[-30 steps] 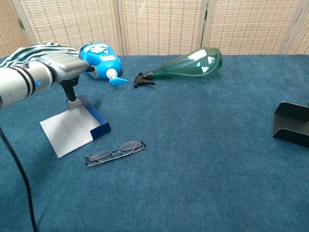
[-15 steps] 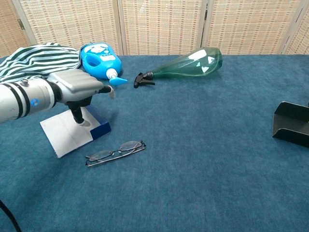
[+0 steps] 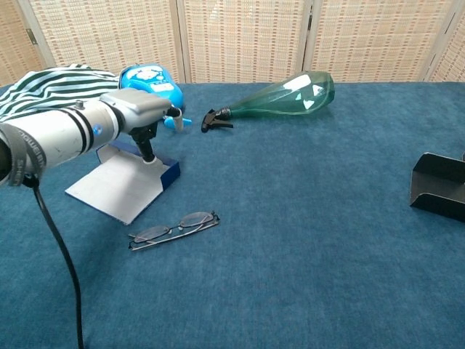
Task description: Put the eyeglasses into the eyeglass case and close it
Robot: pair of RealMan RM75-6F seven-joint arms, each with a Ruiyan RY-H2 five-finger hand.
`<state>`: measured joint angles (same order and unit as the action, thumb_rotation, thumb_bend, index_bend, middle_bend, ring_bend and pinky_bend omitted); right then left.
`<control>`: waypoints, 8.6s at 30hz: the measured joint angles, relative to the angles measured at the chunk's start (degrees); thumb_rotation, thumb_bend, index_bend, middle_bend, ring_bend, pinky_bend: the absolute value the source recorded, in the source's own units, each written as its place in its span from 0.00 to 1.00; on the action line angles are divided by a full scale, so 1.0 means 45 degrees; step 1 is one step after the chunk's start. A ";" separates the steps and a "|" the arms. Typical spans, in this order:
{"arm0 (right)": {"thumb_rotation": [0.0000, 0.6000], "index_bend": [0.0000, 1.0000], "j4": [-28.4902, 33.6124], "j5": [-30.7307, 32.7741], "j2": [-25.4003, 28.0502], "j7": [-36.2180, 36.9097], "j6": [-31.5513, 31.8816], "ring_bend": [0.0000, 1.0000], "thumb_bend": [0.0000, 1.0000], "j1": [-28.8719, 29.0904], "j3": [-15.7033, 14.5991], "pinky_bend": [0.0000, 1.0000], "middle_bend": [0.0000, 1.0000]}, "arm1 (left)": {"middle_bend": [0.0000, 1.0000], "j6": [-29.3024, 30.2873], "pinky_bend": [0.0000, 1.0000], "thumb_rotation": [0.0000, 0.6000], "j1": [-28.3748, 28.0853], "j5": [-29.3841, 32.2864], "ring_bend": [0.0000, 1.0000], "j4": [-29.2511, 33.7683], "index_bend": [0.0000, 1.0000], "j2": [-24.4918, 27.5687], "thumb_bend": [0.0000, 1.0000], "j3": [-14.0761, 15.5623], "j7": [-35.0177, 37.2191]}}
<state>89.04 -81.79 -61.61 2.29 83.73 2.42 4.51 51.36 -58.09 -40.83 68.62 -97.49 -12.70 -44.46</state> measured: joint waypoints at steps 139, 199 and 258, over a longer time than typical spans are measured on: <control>1.00 0.10 0.0632 -0.0121 0.0157 -0.0560 0.0010 0.22 0.28 -0.0016 -0.0142 0.21 0.26 | 1.00 0.0600 1.00 1.00 0.2555 -0.3757 1.00 0.4283 0.62 0.0867 0.42 0.2321 0.2230; 1.00 0.10 0.1143 -0.0255 0.0301 -0.1013 0.0403 0.22 0.28 -0.0229 -0.0162 0.21 0.26 | 1.00 -0.0908 1.00 1.00 0.2937 -0.6204 1.00 0.0159 0.69 0.2348 0.49 0.1488 0.7895; 1.00 0.10 0.1151 -0.0276 0.0291 -0.1000 0.0353 0.23 0.28 -0.0197 -0.0104 0.21 0.27 | 0.99 -0.0078 1.00 1.00 0.3554 -0.4893 1.00 -0.1339 0.05 0.1569 0.23 0.0912 0.5303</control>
<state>94.22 -83.03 -60.30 -2.21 85.32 1.54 4.04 51.01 -42.10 -62.85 62.59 -90.43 -8.59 -20.60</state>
